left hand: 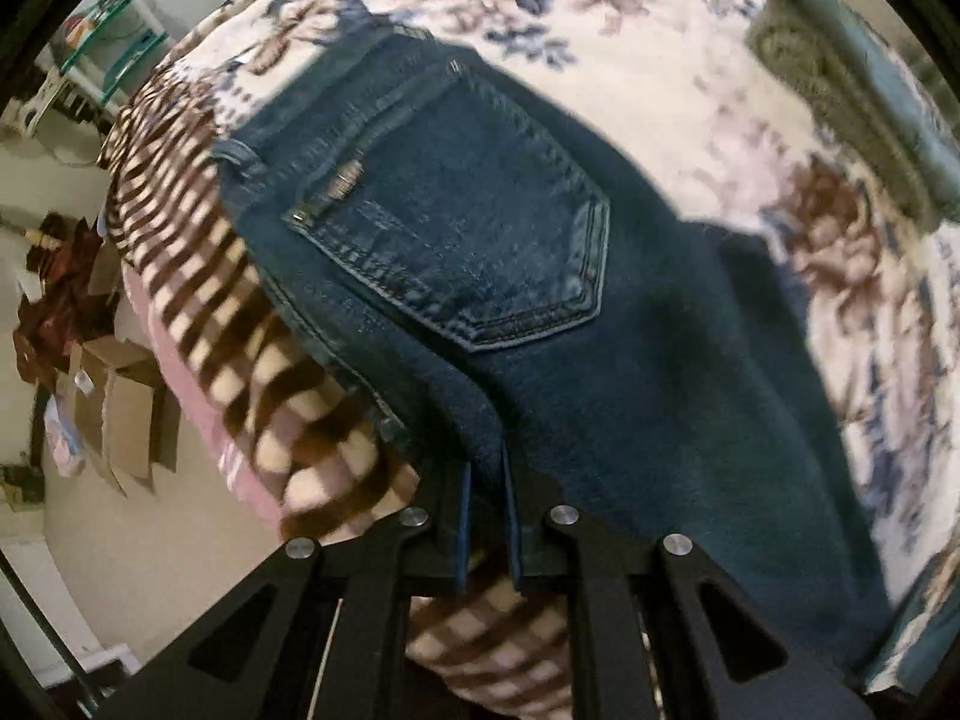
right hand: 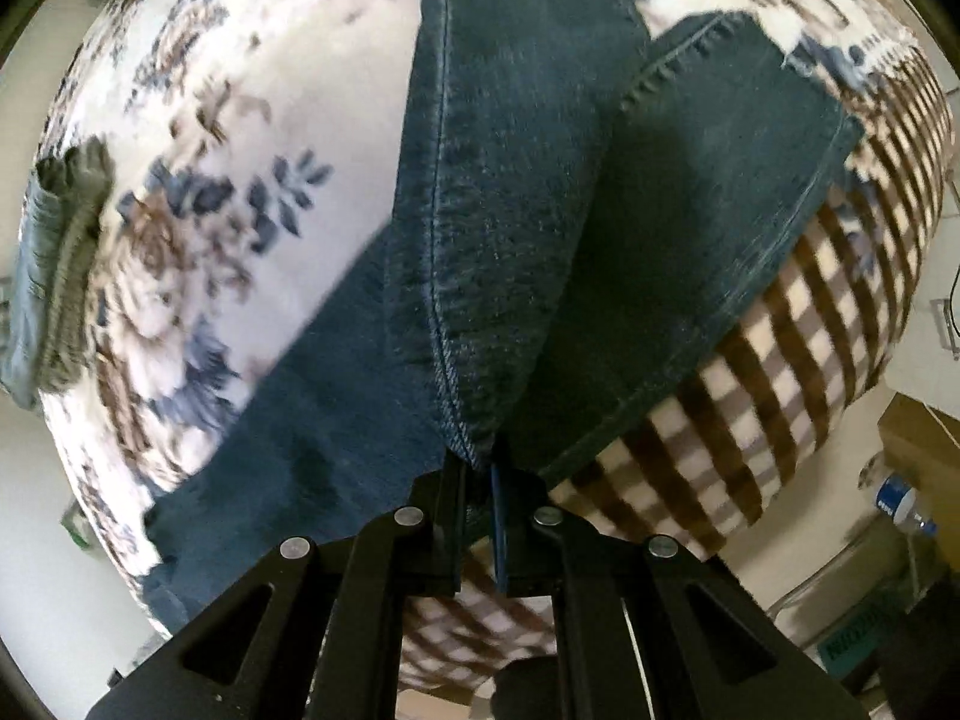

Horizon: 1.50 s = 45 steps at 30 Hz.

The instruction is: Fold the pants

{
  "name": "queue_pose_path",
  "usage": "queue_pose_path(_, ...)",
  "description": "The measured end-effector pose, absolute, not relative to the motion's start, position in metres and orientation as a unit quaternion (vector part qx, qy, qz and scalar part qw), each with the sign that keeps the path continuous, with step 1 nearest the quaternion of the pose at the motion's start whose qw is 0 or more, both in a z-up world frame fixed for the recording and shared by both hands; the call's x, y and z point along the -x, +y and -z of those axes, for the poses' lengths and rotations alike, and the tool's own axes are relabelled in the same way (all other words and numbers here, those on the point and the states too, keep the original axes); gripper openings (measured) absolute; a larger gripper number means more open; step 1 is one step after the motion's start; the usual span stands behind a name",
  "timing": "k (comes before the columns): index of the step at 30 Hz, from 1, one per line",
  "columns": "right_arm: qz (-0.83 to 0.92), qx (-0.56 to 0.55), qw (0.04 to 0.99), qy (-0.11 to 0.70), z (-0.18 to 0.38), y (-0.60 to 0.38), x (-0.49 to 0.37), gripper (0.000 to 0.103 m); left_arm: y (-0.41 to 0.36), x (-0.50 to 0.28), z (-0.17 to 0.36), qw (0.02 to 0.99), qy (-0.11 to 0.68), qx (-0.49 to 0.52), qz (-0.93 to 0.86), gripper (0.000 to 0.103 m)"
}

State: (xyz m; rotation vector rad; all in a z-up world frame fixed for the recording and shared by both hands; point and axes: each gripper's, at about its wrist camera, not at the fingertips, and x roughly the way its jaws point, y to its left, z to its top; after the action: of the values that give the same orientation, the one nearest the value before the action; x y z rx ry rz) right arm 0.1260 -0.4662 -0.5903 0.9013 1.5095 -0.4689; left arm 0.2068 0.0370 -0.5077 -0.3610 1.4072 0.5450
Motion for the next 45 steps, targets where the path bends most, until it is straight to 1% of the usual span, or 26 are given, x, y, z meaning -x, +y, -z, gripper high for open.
queue_pose_path(3, 0.191, -0.374, 0.613, 0.670, 0.604, -0.465, -0.126, 0.008, 0.033, -0.209, 0.516, 0.713, 0.641, 0.139, -0.249, 0.012)
queue_pose_path(4, 0.182, -0.373, 0.613, 0.672, 0.605, -0.465, -0.126, 0.011, 0.031, -0.209, 0.513, 0.714, 0.640, 0.134, -0.250, 0.012)
queue_pose_path(6, 0.161, -0.370, 0.617, 0.676, 0.601, -0.469, -0.127, 0.021, 0.027, -0.207, 0.500, 0.720, 0.634, 0.128, -0.250, 0.015)
queue_pose_path(7, 0.154, -0.366, 0.620, 0.677, 0.597, -0.471, -0.127, 0.037, 0.026, -0.205, 0.494, 0.722, 0.632, 0.128, -0.250, 0.017)
queue_pose_path(8, 0.147, -0.363, 0.625, 0.675, 0.590, -0.475, -0.126, 0.046, 0.024, -0.203, 0.484, 0.726, 0.627, 0.128, -0.252, 0.025)
queue_pose_path(9, 0.142, -0.359, 0.635, 0.670, 0.580, -0.480, -0.126, 0.048, 0.022, -0.202, 0.479, 0.726, 0.627, 0.121, -0.254, 0.035)
queue_pose_path(10, 0.142, -0.350, 0.643, 0.666, 0.571, -0.485, -0.126, 0.053, 0.017, -0.201, 0.471, 0.726, 0.628, 0.109, -0.258, 0.041)
queue_pose_path(12, 0.143, -0.333, 0.663, 0.655, 0.549, -0.498, -0.130, 0.059, 0.005, -0.202, 0.461, 0.729, 0.626, 0.100, -0.259, 0.070)
queue_pose_path(13, 0.146, -0.327, 0.672, 0.648, 0.540, -0.503, -0.134, 0.065, -0.002, -0.203, 0.456, 0.732, 0.624, 0.090, -0.260, 0.074)
queue_pose_path(14, 0.153, -0.318, 0.679, 0.644, 0.533, -0.511, -0.140, 0.071, -0.013, -0.206, 0.452, 0.737, 0.621, 0.076, -0.257, 0.075)
queue_pose_path(16, 0.165, -0.303, 0.690, 0.636, 0.527, -0.525, -0.160, 0.078, -0.038, -0.216, 0.452, 0.747, 0.618, 0.051, -0.238, 0.075)
queue_pose_path(17, 0.173, -0.291, 0.693, 0.636, 0.529, -0.532, -0.172, 0.082, -0.055, -0.222, 0.457, 0.750, 0.621, 0.034, -0.228, 0.075)
queue_pose_path(18, 0.184, -0.274, 0.694, 0.640, 0.533, -0.543, -0.188, 0.082, -0.069, -0.230, 0.465, 0.749, 0.626, 0.023, -0.216, 0.075)
queue_pose_path(23, 0.222, -0.203, 0.680, 0.669, 0.576, -0.565, -0.258, 0.082, -0.137, -0.255, 0.507, 0.745, 0.648, -0.030, -0.158, 0.075)
queue_pose_path(28, 0.243, -0.175, 0.658, 0.690, 0.606, -0.575, -0.285, 0.081, -0.181, -0.264, 0.529, 0.745, 0.652, -0.083, -0.111, 0.075)
queue_pose_path(29, 0.244, -0.173, 0.658, 0.691, 0.606, -0.577, -0.285, 0.074, -0.186, -0.265, 0.531, 0.745, 0.653, -0.092, -0.106, 0.075)
queue_pose_path(30, 0.247, -0.164, 0.658, 0.692, 0.604, -0.579, -0.285, 0.064, -0.189, -0.265, 0.532, 0.744, 0.653, -0.098, -0.102, 0.075)
queue_pose_path(31, 0.250, -0.162, 0.664, 0.686, 0.600, -0.581, -0.283, 0.041, -0.191, -0.264, 0.532, 0.744, 0.653, -0.102, -0.098, 0.075)
queue_pose_path(32, 0.248, -0.171, 0.672, 0.676, 0.592, -0.587, -0.278, 0.020, -0.194, -0.264, 0.532, 0.744, 0.653, -0.104, -0.095, 0.075)
queue_pose_path(33, 0.248, -0.180, 0.678, 0.668, 0.586, -0.590, -0.272, 0.012, -0.197, -0.263, 0.531, 0.745, 0.652, -0.106, -0.093, 0.075)
queue_pose_path(35, 0.249, -0.201, 0.696, 0.643, 0.567, -0.602, -0.258, 0.009, -0.199, -0.260, 0.529, 0.744, 0.654, -0.105, -0.089, 0.075)
queue_pose_path(39, 0.264, -0.282, 0.720, 0.576, 0.526, -0.639, -0.196, 0.009, -0.207, -0.254, 0.525, 0.744, 0.656, -0.102, -0.080, 0.075)
queue_pose_path(40, 0.269, -0.301, 0.721, 0.564, 0.523, -0.647, -0.178, 0.009, -0.209, -0.252, 0.525, 0.743, 0.656, -0.102, -0.078, 0.075)
queue_pose_path(41, 0.273, -0.324, 0.718, 0.553, 0.523, -0.659, -0.157, 0.009, -0.209, -0.251, 0.526, 0.742, 0.658, -0.102, -0.076, 0.075)
queue_pose_path(43, 0.278, -0.360, 0.706, 0.543, 0.539, -0.661, -0.119, 0.009, -0.215, -0.248, 0.529, 0.739, 0.662, -0.104, -0.071, 0.075)
queue_pose_path(45, 0.271, -0.412, 0.682, 0.539, 0.563, -0.669, -0.084, 0.009, -0.216, -0.247, 0.531, 0.736, 0.664, -0.111, -0.068, 0.075)
